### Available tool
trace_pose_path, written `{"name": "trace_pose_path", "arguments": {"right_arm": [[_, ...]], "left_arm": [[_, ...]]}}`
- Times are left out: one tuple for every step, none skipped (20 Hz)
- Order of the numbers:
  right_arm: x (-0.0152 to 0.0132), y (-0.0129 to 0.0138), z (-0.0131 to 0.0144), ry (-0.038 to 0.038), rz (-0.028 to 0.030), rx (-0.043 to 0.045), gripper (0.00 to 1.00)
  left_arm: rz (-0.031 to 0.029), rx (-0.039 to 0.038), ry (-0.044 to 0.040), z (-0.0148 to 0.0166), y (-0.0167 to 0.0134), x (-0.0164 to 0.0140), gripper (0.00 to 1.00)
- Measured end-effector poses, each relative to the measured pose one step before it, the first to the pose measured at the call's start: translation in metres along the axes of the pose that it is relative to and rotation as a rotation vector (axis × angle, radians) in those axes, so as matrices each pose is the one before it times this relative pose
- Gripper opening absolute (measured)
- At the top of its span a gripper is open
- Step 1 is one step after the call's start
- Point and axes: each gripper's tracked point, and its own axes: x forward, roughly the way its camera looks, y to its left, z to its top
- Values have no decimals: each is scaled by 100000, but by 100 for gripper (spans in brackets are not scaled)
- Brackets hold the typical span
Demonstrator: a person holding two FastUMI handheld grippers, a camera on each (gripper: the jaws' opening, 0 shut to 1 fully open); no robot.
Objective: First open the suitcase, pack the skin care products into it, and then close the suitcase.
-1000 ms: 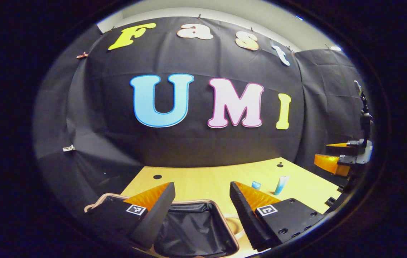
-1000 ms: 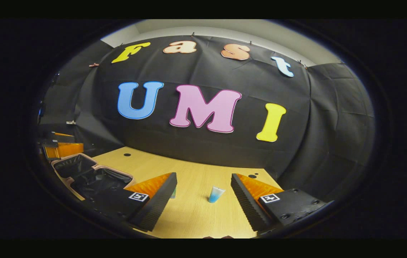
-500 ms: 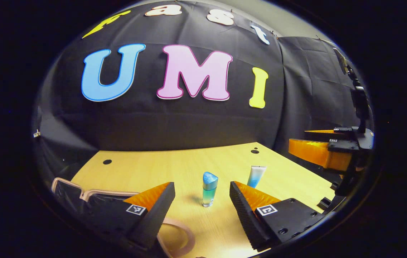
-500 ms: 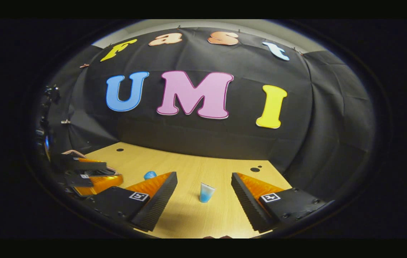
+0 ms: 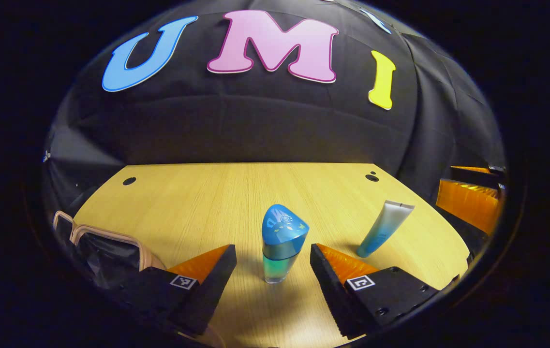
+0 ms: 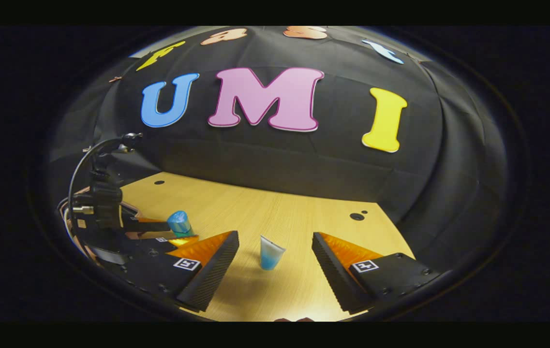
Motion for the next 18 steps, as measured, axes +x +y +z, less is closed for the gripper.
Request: {"name": "trace_pose_path", "arguments": {"right_arm": [[553, 159, -463, 766, 849, 420, 97], [604, 156, -450, 1076, 859, -127, 97], [525, 38, -493, 1359, 954, -371, 97], [548, -14, -543, 908, 919, -423, 97], [564, -172, -531, 990, 286, -290, 97], [406, -69, -634, 1424, -14, 145, 97], [493, -5, -674, 1251, 254, 774, 97], [606, -39, -661, 1230, 224, 967, 97], [554, -328, -670, 1407, 32, 569, 97], [617, -246, -745, 1592, -246, 327, 97], [631, -138, -1325, 3432, 180, 653, 97], [727, -77, -1145, 3063, 5, 1404, 97], [783, -17, -1068, 3180, 250, 2102, 98], [795, -22, -937, 2782, 221, 2220, 98], [572, 118, -531, 2851, -31, 1980, 98], [582, -54, -578, 2332, -76, 1960, 96], [701, 65, -379, 1194, 237, 2197, 97], [620, -223, -179, 884, -987, 1737, 97]], "left_arm": [[1065, 244, 1315, -329, 147, 634, 97], [987, 320, 792, -217, 70, 486, 96], [-861, 55, 1535, -411, -207, 616, 94], [958, -142, 394, -493, -240, 1633, 85], [1095, 2755, 215, 890, 16, -2790, 46], [-549, 2622, 648, -169, -189, 1446, 46], [-497, 2262, 248, 51, -463, 207, 44], [-163, 1309, 112, 105, -12, 184, 44], [140, 173, 360, 38, -64, 90, 43], [-680, -294, -221, 145, -288, 188, 43], [-867, 238, -177, 174, -326, 62, 46], [-910, 1071, 125, -17, -370, 192, 43], [-770, 904, -156, 173, -316, 186, 46], [-770, 631, 174, -8, -208, 122, 45], [-561, 114, -58, 141, -188, 95, 46], [-531, -138, 209, -10, -88, -39, 46], [-408, -391, 68, 42, -39, 41, 45], [-528, -693, 200, 0, -26, 2, 45]]}}
